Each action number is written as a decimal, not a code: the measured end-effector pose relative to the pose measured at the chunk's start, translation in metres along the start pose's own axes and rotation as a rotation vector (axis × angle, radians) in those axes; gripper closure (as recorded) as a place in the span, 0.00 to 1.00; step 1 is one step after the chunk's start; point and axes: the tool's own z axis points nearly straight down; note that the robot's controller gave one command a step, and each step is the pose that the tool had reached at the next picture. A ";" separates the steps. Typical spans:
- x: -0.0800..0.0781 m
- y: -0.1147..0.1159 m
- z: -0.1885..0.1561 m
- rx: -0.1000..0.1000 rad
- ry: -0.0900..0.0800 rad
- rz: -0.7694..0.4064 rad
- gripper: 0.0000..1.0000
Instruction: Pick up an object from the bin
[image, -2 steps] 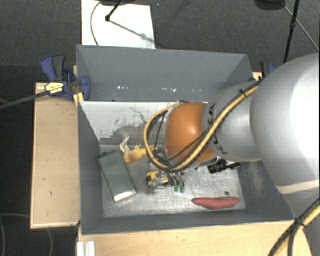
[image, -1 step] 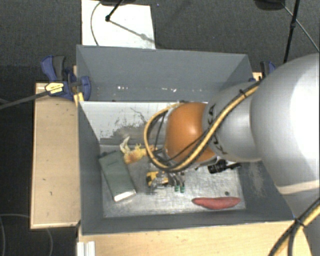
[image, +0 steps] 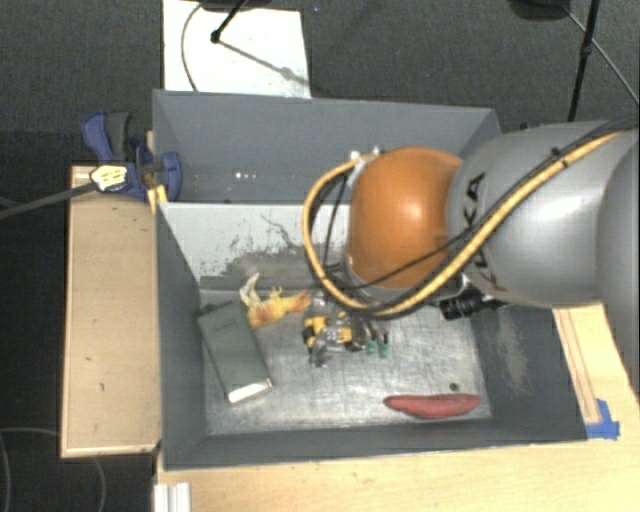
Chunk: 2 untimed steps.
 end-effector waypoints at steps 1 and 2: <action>0.000 0.000 0.000 0.000 0.000 0.001 1.00; -0.003 -0.011 0.018 0.000 0.000 -0.040 1.00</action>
Offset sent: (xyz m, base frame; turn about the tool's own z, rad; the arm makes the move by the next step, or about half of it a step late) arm 0.0018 -0.0189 -0.0303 -0.0675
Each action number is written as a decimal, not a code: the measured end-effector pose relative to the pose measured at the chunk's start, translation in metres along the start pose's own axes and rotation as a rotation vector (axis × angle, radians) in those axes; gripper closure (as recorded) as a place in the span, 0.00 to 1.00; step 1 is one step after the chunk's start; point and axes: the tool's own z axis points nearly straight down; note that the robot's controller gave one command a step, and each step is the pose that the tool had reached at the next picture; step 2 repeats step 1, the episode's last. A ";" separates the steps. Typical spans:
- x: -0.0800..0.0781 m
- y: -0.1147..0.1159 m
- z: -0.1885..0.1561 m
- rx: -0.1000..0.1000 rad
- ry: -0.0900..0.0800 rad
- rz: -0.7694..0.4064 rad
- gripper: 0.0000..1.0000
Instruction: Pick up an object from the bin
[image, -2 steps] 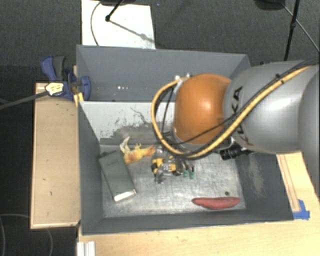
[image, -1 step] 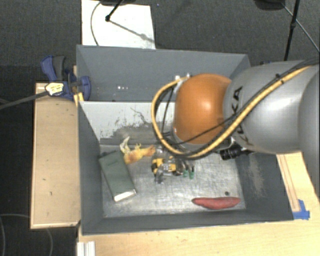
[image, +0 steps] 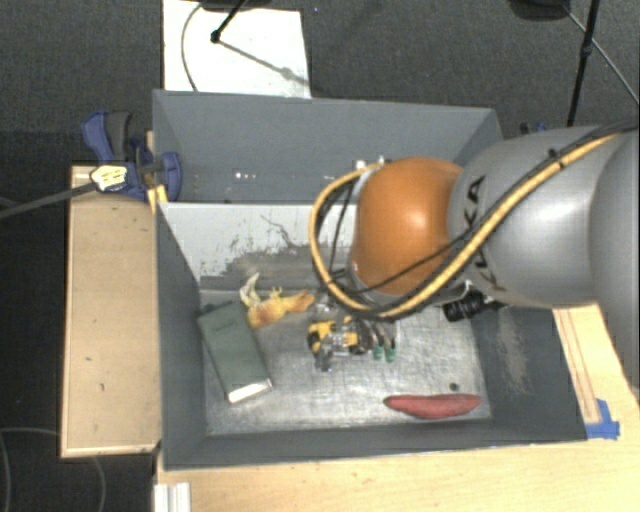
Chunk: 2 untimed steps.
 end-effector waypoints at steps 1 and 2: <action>0.003 0.003 -0.040 0.003 0.008 -0.032 1.00; 0.003 0.003 -0.040 0.003 0.008 -0.032 1.00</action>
Offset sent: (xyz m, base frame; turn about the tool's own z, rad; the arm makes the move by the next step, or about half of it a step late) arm 0.0116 0.0183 0.1313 -0.0081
